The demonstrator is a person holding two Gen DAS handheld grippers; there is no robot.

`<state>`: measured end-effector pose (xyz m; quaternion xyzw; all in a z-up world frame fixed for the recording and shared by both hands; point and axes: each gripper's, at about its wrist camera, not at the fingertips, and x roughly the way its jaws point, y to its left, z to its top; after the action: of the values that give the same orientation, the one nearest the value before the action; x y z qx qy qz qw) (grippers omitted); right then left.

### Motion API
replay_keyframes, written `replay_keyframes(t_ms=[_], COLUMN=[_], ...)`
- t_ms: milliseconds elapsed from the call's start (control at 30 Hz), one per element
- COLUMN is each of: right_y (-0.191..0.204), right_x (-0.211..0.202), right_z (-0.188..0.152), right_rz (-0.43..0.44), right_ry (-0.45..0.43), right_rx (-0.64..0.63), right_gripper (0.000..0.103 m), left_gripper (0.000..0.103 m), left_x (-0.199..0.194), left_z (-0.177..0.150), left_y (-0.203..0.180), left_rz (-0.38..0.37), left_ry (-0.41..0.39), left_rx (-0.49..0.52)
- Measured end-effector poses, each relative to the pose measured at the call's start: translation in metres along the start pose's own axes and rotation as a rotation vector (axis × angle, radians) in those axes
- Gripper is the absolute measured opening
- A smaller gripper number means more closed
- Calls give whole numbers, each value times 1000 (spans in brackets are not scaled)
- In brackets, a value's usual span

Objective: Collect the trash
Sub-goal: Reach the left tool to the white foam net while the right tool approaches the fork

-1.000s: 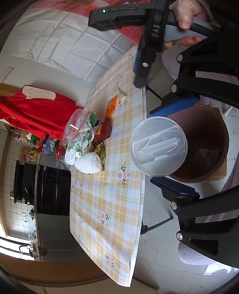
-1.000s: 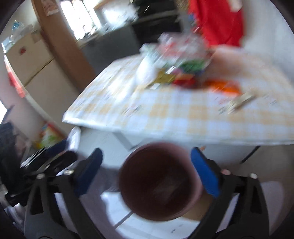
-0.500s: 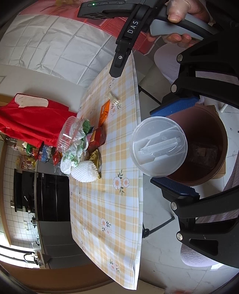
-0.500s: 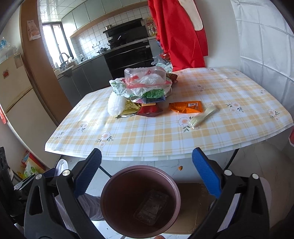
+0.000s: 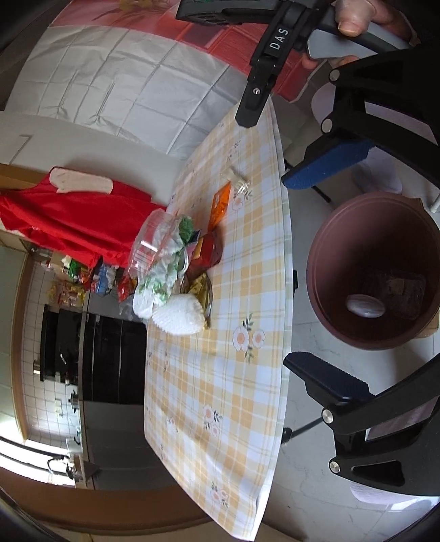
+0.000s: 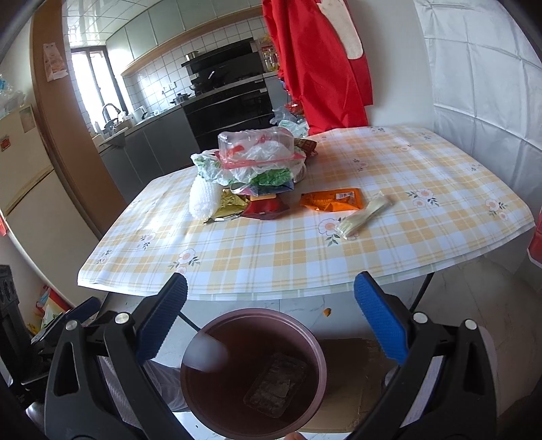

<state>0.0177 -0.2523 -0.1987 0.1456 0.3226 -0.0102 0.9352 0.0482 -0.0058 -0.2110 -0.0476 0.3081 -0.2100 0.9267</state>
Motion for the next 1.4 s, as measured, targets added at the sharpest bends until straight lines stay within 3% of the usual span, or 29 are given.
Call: replay_keyframes(t_ms=[233, 567, 933, 1400], right_y=[1, -3, -28, -61], right_x=[-1, 8, 34, 71], right_z=[0, -4, 1, 13], right_rz=[-2, -17, -72, -129], right_ry=[0, 38, 61, 77], right_rx=[-1, -3, 25, 54], right_gripper=[97, 97, 97, 97], left_gripper=[97, 97, 97, 97], left_x=[-6, -1, 29, 78], left_z=[-2, -7, 2, 34], left_y=[13, 13, 28, 32], left_rz=[68, 80, 109, 119], left_ry=[-10, 20, 64, 96], left_rx=[-46, -33, -52, 1])
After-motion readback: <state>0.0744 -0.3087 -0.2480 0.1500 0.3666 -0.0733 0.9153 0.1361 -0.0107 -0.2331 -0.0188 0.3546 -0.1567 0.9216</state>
